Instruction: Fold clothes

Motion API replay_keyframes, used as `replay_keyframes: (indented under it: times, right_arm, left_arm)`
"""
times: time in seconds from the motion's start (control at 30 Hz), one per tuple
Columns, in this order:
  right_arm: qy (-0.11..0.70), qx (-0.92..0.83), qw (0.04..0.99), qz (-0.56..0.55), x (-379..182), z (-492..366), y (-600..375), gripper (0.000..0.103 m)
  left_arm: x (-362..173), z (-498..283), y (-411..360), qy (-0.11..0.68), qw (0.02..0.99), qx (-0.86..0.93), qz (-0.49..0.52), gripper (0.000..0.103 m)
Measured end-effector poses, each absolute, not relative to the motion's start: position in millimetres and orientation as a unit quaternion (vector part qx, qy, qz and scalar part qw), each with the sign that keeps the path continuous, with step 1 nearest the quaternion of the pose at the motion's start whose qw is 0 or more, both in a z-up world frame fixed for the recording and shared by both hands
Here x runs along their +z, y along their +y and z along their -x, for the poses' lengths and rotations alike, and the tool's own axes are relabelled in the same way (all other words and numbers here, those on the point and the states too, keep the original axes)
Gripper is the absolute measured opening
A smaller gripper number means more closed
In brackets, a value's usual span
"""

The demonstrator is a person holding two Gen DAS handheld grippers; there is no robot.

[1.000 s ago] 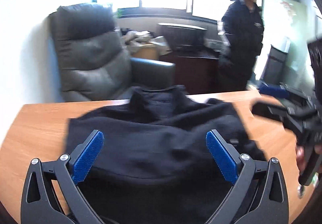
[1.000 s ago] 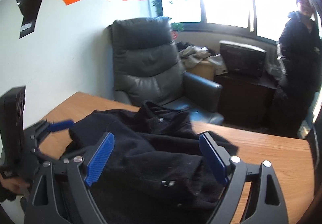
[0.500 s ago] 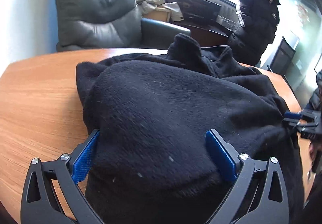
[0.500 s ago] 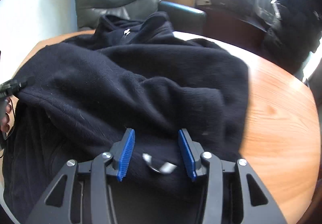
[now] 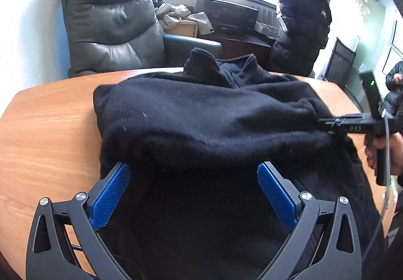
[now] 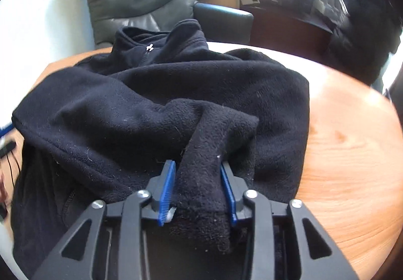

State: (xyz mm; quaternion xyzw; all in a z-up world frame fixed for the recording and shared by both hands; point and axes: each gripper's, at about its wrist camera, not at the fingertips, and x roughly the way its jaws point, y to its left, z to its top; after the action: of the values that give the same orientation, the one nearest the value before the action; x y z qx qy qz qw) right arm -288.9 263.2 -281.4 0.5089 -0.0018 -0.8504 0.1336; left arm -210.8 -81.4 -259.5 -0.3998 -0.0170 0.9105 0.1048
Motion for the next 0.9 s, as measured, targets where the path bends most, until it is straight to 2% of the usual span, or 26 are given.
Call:
replay_keyframes:
  times: [0.1, 0.2, 0.37, 0.6, 0.7, 0.83, 0.9]
  right_arm:
    - [-0.023, -0.857, 0.129, -0.499, -269, 279, 269, 0.024]
    - [-0.014, -0.872, 0.118, -0.474, -251, 273, 272, 0.022]
    - [0.000, -0.895, 0.070, -0.441, -223, 256, 286, 0.022]
    - [0.014, -0.874, 0.028, -0.484, -260, 245, 305, 0.023]
    - [0.007, -0.879, 0.016, -0.477, -254, 240, 307, 0.038]
    - [0.025, -0.909, 0.029, -0.415, -207, 222, 296, 0.052]
    - [0.010, -0.927, 0.052, -0.372, -181, 216, 289, 0.082]
  left_arm:
    - [-268, 210, -73, -0.026, 0.115, 0.905, 0.408, 0.103]
    - [-283, 216, -68, -0.019, 0.116, 0.898, 0.423, 0.103]
    - [-303, 244, -97, -0.045, 0.057, 0.895, 0.440, 0.102]
    - [-304, 237, -97, -0.009, 0.049, 0.898, 0.437, 0.100]
    - [-280, 214, -93, 0.017, 0.074, 0.903, 0.424, 0.100]
    - [-217, 195, -91, 0.015, 0.121, 0.922, 0.368, 0.103]
    - [-202, 209, -91, 0.001, 0.127, 0.929, 0.349, 0.103]
